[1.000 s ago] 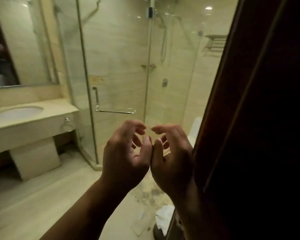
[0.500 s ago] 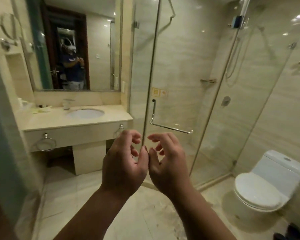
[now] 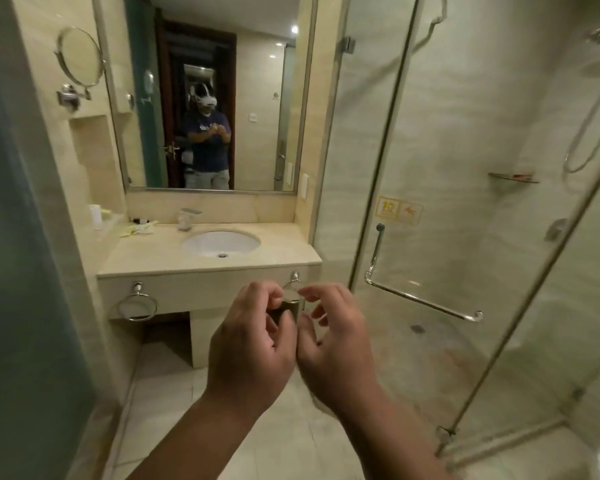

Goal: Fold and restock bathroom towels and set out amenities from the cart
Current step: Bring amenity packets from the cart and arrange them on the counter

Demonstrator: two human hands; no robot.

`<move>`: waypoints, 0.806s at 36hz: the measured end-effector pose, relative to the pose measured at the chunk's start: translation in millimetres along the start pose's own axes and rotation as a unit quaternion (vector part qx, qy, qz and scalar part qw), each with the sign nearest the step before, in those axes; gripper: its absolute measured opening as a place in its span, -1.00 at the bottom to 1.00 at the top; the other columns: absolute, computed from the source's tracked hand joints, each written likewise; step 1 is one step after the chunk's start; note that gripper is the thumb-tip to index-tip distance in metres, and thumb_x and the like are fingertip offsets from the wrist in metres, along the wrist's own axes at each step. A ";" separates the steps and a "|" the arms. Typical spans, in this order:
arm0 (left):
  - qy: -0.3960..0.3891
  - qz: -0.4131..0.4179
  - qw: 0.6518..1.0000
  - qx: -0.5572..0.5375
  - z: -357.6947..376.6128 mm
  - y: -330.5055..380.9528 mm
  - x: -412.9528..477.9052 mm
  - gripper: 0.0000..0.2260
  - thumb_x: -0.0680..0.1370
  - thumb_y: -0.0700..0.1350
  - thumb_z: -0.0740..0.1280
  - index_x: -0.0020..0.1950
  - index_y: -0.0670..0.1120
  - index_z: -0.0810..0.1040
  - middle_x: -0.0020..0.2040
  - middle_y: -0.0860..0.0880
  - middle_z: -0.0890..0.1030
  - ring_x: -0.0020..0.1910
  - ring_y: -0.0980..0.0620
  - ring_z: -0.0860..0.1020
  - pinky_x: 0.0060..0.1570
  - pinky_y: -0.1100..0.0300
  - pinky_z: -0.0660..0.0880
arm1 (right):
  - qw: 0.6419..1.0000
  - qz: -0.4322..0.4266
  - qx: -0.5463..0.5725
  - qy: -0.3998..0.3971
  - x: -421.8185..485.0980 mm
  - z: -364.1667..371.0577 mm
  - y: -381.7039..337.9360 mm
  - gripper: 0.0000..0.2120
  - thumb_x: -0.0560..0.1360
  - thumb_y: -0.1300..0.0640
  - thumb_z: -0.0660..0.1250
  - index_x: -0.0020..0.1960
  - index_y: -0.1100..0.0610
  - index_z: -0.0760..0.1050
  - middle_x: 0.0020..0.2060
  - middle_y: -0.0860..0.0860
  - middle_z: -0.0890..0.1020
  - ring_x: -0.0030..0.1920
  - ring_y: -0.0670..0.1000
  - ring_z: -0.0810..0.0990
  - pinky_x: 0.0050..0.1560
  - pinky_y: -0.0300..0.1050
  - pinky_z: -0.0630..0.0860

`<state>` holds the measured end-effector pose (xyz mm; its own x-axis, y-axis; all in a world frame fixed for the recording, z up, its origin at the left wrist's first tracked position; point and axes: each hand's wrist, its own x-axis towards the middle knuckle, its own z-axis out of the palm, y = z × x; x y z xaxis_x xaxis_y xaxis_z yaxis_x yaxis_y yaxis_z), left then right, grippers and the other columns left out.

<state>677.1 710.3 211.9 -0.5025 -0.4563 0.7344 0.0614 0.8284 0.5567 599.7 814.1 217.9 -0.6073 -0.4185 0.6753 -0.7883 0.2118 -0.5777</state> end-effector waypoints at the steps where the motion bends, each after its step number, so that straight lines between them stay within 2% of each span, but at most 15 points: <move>1: 0.001 -0.006 1.000 0.008 8.6 -9.9 7.4 -0.78 0.55 -0.13 0.40 0.10 0.07 0.43 -0.12 0.15 0.48 -0.28 0.20 0.51 -0.38 0.45 0.38 | 1.000 0.000 0.011 -0.003 10.0 9.0 10.1 -0.71 0.49 0.26 0.37 0.17 0.00 0.56 0.01 -0.16 0.53 -0.03 -0.18 0.54 -0.09 -0.34 0.48; 5: 0.006 -0.032 0.999 0.035 43.4 -50.7 41.7 -0.79 0.55 -0.12 0.40 0.12 0.06 0.44 -0.07 0.15 0.51 -0.27 0.22 0.53 -0.36 0.33 0.44 | 0.999 -0.008 0.042 -0.016 52.1 47.6 51.8 -0.71 0.49 0.24 0.34 0.17 -0.01 0.54 0.01 -0.20 0.51 -0.03 -0.15 0.55 -0.06 -0.26 0.52; 8: 0.002 -0.054 0.997 0.059 70.3 -79.6 69.3 -0.83 0.56 -0.04 0.34 0.13 0.07 0.44 -0.03 0.14 0.52 -0.25 0.22 0.53 -0.33 0.25 0.48 | 0.998 -0.013 0.055 -0.024 86.4 77.8 85.6 -0.73 0.48 0.18 0.31 0.15 -0.02 0.55 -0.01 -0.24 0.50 -0.07 -0.18 0.53 -0.08 -0.32 0.46; 13: -0.006 -0.106 0.987 0.122 103.4 -119.8 114.7 -0.81 0.56 0.00 0.33 0.14 0.12 0.40 -0.01 0.15 0.51 -0.23 0.22 0.53 -0.34 0.30 0.41 | 0.994 -0.015 0.082 -0.074 144.4 121.0 128.0 -0.74 0.48 0.19 0.33 0.15 -0.03 0.52 -0.01 -0.22 0.50 -0.03 -0.19 0.51 -0.08 -0.36 0.43; 15: -0.005 -0.120 0.983 0.139 113.3 -136.2 131.8 -0.80 0.57 0.01 0.32 0.15 0.14 0.37 0.00 0.15 0.52 -0.26 0.21 0.54 -0.37 0.27 0.44 | 0.991 -0.017 0.090 -0.096 164.9 137.7 141.6 -0.73 0.50 0.18 0.34 0.17 -0.06 0.50 0.01 -0.24 0.48 -0.01 -0.22 0.50 -0.07 -0.36 0.45; 19: 0.008 -0.145 0.976 0.164 129.8 -173.1 159.5 -0.79 0.58 0.00 0.34 0.16 0.14 0.37 0.02 0.15 0.53 -0.22 0.20 0.56 -0.35 0.16 0.56 | 0.986 -0.024 0.110 -0.126 199.1 177.9 165.0 -0.71 0.51 0.17 0.33 0.18 -0.08 0.49 0.03 -0.24 0.48 0.00 -0.17 0.51 -0.04 -0.20 0.53; 21: 0.016 -0.158 0.972 0.174 136.4 -195.0 171.9 -0.78 0.58 -0.03 0.36 0.15 0.14 0.37 0.01 0.15 0.53 -0.21 0.19 0.56 -0.35 0.19 0.53 | 0.983 -0.021 0.119 -0.136 214.3 199.7 175.7 -0.71 0.50 0.12 0.30 0.19 -0.10 0.48 0.03 -0.26 0.48 -0.01 -0.16 0.52 -0.07 -0.12 0.54; 25: 0.026 -0.182 0.966 0.184 145.5 -241.5 193.1 -0.75 0.56 -0.06 0.40 0.14 0.13 0.39 -0.02 0.17 0.50 -0.22 0.20 0.54 -0.37 0.33 0.42 | 0.977 -0.025 0.138 -0.162 240.5 245.1 191.5 -0.70 0.48 0.14 0.30 0.19 -0.08 0.48 0.03 -0.23 0.48 -0.01 -0.17 0.49 -0.05 -0.30 0.44; 29: 0.039 -0.207 0.961 0.178 153.2 -307.2 224.4 -0.74 0.54 -0.06 0.40 0.13 0.14 0.39 -0.03 0.16 0.51 -0.28 0.21 0.53 -0.37 0.22 0.47 | 0.970 -0.022 0.143 -0.193 277.1 308.4 207.7 -0.69 0.49 0.21 0.34 0.20 -0.04 0.49 0.03 -0.21 0.49 0.00 -0.18 0.48 -0.04 -0.36 0.40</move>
<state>413.3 403.2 146.2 -0.3529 -0.7823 0.5134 -0.4355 0.6229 0.6498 298.1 469.8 143.6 -0.4478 -0.7328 0.5123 -0.7194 -0.0449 -0.6931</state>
